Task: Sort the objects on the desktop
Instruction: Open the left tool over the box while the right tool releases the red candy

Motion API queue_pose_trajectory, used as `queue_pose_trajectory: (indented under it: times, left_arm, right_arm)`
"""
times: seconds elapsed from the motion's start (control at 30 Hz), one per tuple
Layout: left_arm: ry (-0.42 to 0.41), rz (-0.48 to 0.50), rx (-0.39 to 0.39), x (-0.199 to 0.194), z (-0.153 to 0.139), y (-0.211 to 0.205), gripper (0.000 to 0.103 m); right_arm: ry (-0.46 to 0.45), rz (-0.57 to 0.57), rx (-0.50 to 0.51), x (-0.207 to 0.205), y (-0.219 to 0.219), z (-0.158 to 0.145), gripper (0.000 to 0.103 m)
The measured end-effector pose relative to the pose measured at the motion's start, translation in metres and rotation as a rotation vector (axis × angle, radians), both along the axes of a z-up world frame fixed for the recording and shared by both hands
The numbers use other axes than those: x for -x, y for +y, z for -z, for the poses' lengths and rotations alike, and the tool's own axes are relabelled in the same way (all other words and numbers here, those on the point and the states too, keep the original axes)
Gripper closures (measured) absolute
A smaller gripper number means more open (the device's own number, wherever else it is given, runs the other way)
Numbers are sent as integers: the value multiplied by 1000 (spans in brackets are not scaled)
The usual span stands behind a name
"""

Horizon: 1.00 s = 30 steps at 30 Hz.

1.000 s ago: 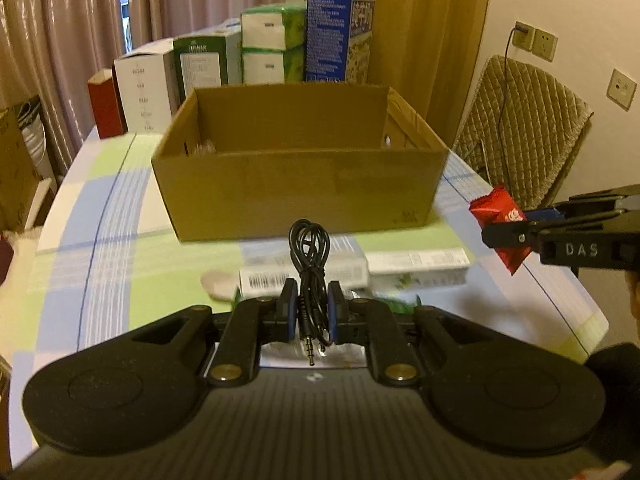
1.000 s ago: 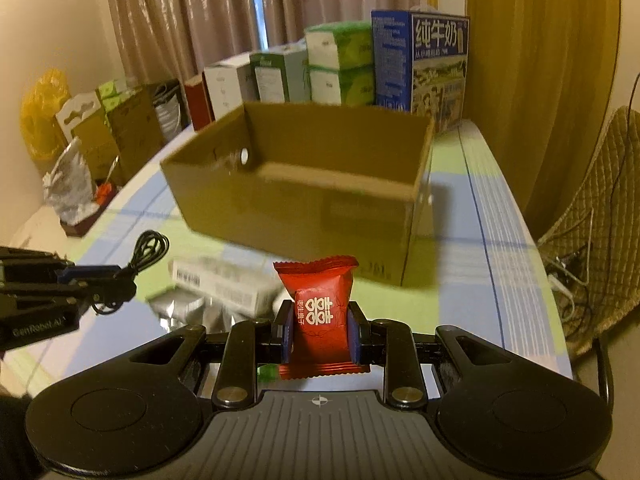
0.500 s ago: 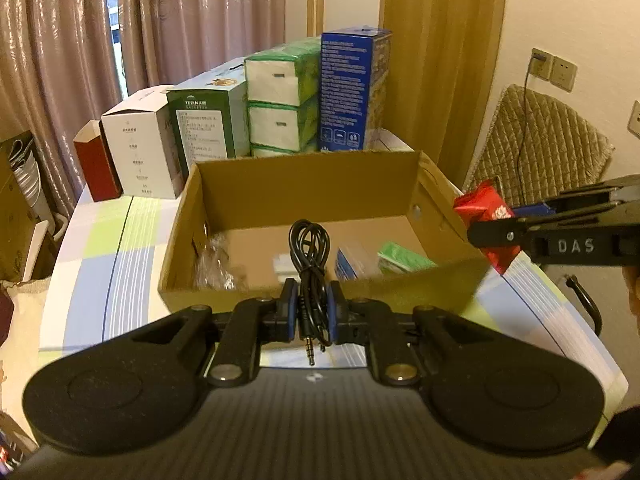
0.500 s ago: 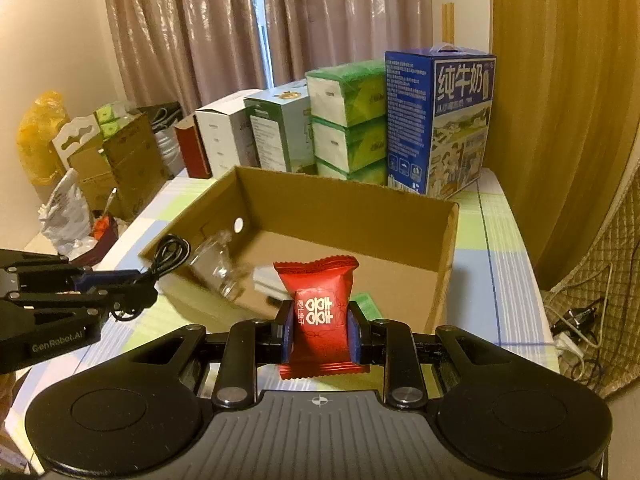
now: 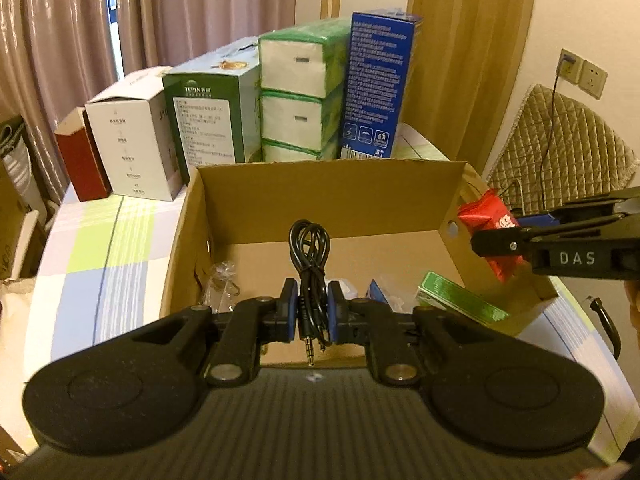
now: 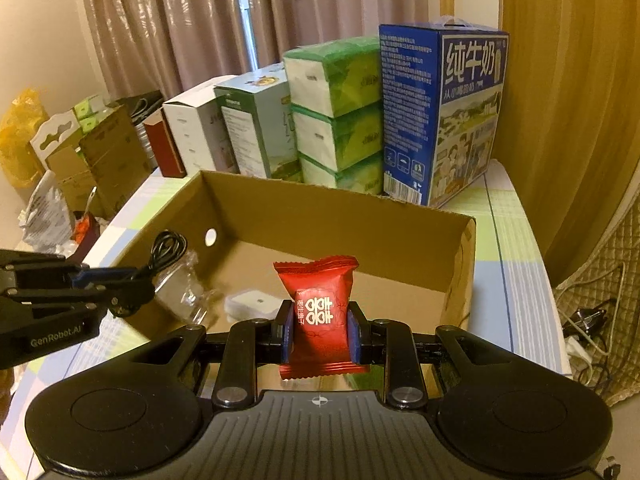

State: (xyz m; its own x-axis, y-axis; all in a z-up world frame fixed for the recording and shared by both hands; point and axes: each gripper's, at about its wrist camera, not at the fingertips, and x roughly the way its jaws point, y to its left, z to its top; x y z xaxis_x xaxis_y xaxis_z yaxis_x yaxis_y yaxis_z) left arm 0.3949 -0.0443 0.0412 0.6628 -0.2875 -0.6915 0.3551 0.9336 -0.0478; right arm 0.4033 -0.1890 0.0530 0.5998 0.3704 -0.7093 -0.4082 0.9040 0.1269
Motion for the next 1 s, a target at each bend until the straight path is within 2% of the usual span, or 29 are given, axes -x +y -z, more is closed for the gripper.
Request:
queue_pose_trajectory:
  times: [0.3,0.37,0.67,0.7,0.77,0.8,0.83,1.0]
  left_arm:
    - [35,-18,-13,-35,23,0,91]
    - [40,-28,-14,-40,27,0,88]
    - [15,-44,-5,-30,24,9,88]
    - [11,-43,-7,-28,23,10,88]
    - [1,-44,-7,-22,18,12,86]
    - [-5,-49,-6,-18,16,14,86]
    - [-10,-55,-3,-15,13,16,83]
    - [-25,-72,19,9,3,25,76]
  right_arm:
    - [44,20,-5,-20,0,24,80]
    - [52,23,-6,-22,-1,29,80]
    - [66,30,-30,-26,2,36,79]
    - [68,28,-39,-26,2,36,76]
    - [56,30,-42,-24,1,33,67]
    - [49,32,-44,-22,0,31,59]
    - [44,34,-48,-20,-1,30,56]
    - [32,38,-56,-4,-9,19,53]
